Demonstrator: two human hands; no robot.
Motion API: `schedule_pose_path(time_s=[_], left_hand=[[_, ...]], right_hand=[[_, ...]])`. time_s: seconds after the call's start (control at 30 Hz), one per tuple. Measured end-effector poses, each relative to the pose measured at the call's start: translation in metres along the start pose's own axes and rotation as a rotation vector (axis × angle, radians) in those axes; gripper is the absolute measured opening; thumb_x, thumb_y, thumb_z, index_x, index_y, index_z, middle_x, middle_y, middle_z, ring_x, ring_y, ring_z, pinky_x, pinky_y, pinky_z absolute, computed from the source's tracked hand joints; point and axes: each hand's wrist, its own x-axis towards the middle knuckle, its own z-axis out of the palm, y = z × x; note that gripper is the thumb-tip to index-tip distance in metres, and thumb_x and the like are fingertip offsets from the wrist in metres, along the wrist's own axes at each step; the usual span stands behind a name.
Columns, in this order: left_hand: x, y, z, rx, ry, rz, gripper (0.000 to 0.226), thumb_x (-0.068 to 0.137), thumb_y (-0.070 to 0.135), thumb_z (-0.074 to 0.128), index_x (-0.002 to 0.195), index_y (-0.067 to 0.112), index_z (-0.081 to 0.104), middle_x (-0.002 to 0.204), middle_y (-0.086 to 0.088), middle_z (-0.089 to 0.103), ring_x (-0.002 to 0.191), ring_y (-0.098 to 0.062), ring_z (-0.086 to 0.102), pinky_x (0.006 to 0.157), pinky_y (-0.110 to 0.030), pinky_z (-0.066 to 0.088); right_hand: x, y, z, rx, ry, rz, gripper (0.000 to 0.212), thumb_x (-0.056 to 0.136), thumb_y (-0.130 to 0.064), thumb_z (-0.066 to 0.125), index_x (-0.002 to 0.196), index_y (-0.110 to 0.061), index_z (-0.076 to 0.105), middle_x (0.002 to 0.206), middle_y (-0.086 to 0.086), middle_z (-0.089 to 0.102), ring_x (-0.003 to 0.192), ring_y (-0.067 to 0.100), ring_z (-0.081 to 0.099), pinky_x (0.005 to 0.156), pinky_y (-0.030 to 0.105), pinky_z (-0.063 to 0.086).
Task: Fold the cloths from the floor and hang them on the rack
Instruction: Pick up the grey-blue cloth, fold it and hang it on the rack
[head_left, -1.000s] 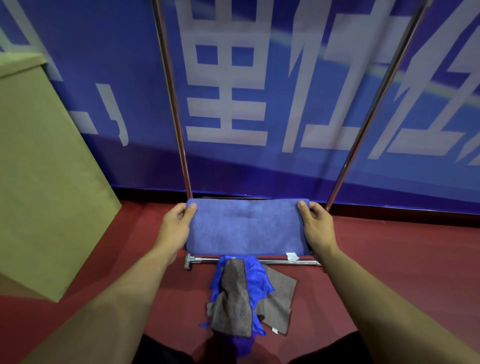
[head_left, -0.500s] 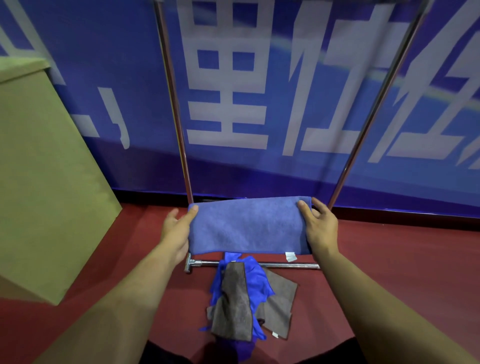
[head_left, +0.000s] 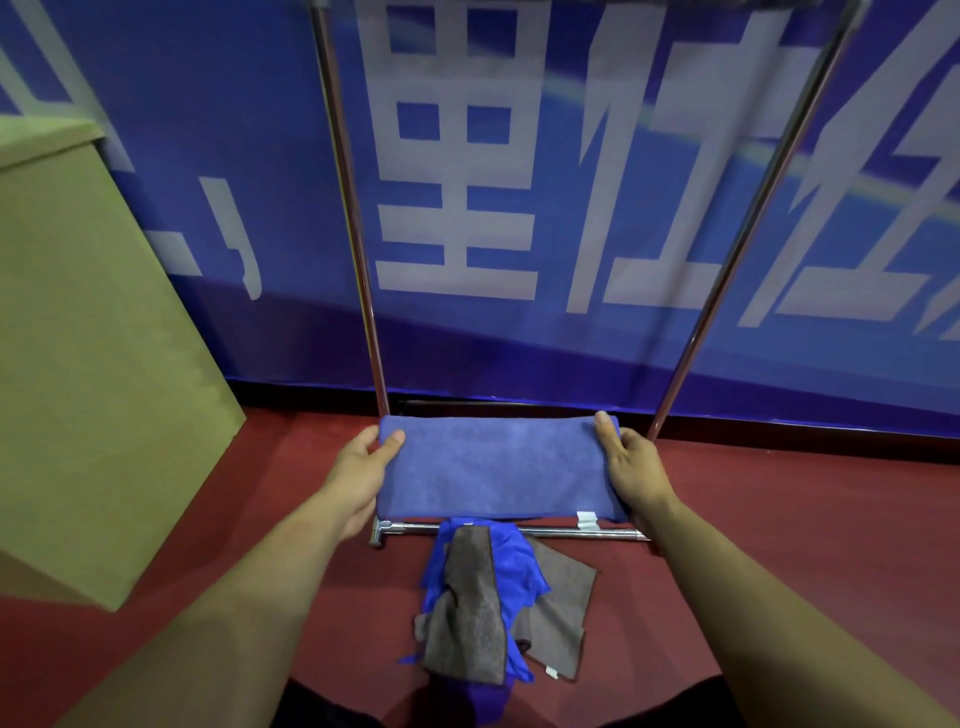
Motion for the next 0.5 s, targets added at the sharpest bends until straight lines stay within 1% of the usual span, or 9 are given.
schedule_pose_path(time_s=[0.03, 0.07, 0.13, 0.17, 0.23, 0.27, 0.37, 0.43, 0.5], left_hand=[[0.001, 0.000, 0.002, 0.011, 0.014, 0.029, 0.014, 0.102, 0.019, 0.056, 0.111, 0.012, 0.064, 0.115, -0.014, 0.072, 0.088, -0.018, 0.071, 0.071, -0.029, 0.057], [0.001, 0.001, 0.003, 0.006, 0.020, 0.044, 0.012, 0.102, 0.020, 0.056, 0.109, 0.014, 0.064, 0.115, -0.013, 0.073, 0.089, -0.017, 0.071, 0.072, -0.028, 0.057], [0.002, 0.002, 0.004, -0.052, -0.016, 0.014, 0.014, 0.102, 0.017, 0.055, 0.112, 0.013, 0.064, 0.114, -0.012, 0.073, 0.089, -0.018, 0.072, 0.074, -0.029, 0.060], [0.001, 0.003, 0.004, -0.090, -0.057, -0.024, 0.017, 0.101, 0.012, 0.056, 0.115, 0.009, 0.065, 0.113, -0.013, 0.074, 0.089, -0.019, 0.073, 0.075, -0.029, 0.061], [-0.002, 0.005, 0.004, -0.125, -0.129, -0.110, 0.021, 0.097, 0.003, 0.057, 0.116, 0.000, 0.066, 0.106, -0.015, 0.075, 0.084, -0.020, 0.076, 0.069, -0.028, 0.062], [-0.003, 0.006, 0.004, -0.117, -0.139, -0.138, 0.020, 0.096, 0.000, 0.057, 0.113, -0.004, 0.066, 0.101, -0.016, 0.076, 0.080, -0.020, 0.076, 0.065, -0.027, 0.061], [-0.002, 0.006, 0.001, -0.100, -0.068, -0.143, 0.017, 0.095, 0.000, 0.060, 0.109, -0.007, 0.066, 0.087, -0.014, 0.077, 0.071, -0.017, 0.076, 0.058, -0.023, 0.059], [0.001, 0.003, -0.002, -0.091, -0.011, -0.111, 0.018, 0.094, 0.004, 0.064, 0.108, -0.006, 0.067, 0.091, -0.015, 0.077, 0.073, -0.017, 0.075, 0.063, -0.024, 0.061], [0.007, 0.000, -0.005, -0.069, 0.038, -0.074, 0.021, 0.092, 0.009, 0.068, 0.106, -0.005, 0.070, 0.101, -0.019, 0.075, 0.083, -0.022, 0.073, 0.077, -0.029, 0.061]], right_hand=[[-0.001, 0.000, 0.000, 0.103, -0.071, 0.080, 0.048, 0.096, -0.045, 0.062, 0.087, 0.002, 0.067, 0.079, 0.011, 0.072, 0.069, 0.018, 0.062, 0.064, 0.035, 0.053], [-0.004, -0.001, 0.000, 0.223, -0.161, 0.159, 0.039, 0.095, -0.035, 0.067, 0.096, 0.003, 0.070, 0.087, 0.014, 0.076, 0.072, 0.022, 0.068, 0.061, 0.033, 0.057], [-0.009, -0.001, -0.001, 0.382, -0.299, 0.247, 0.028, 0.093, -0.015, 0.069, 0.109, 0.009, 0.069, 0.099, 0.020, 0.076, 0.079, 0.027, 0.072, 0.066, 0.033, 0.062], [-0.008, 0.000, -0.002, 0.414, -0.314, 0.250, 0.027, 0.092, -0.009, 0.068, 0.111, 0.011, 0.068, 0.100, 0.020, 0.076, 0.080, 0.027, 0.073, 0.069, 0.034, 0.062], [-0.004, 0.004, -0.003, 0.419, -0.251, 0.217, 0.027, 0.091, -0.007, 0.069, 0.109, 0.012, 0.069, 0.097, 0.020, 0.076, 0.084, 0.029, 0.071, 0.079, 0.040, 0.060], [-0.002, 0.006, -0.004, 0.401, -0.203, 0.191, 0.026, 0.090, -0.008, 0.071, 0.108, 0.011, 0.070, 0.095, 0.019, 0.076, 0.086, 0.031, 0.070, 0.083, 0.044, 0.059], [0.002, 0.011, -0.007, 0.296, -0.120, 0.102, 0.017, 0.087, -0.015, 0.077, 0.096, -0.001, 0.076, 0.096, 0.016, 0.078, 0.089, 0.030, 0.071, 0.091, 0.049, 0.058], [0.001, 0.011, -0.008, 0.244, -0.091, 0.066, 0.013, 0.086, -0.018, 0.078, 0.092, -0.006, 0.078, 0.095, 0.015, 0.078, 0.086, 0.026, 0.071, 0.090, 0.049, 0.059], [0.000, 0.010, -0.009, 0.212, -0.053, 0.035, 0.014, 0.085, -0.020, 0.080, 0.088, -0.007, 0.078, 0.092, 0.016, 0.078, 0.080, 0.022, 0.069, 0.085, 0.049, 0.059]])
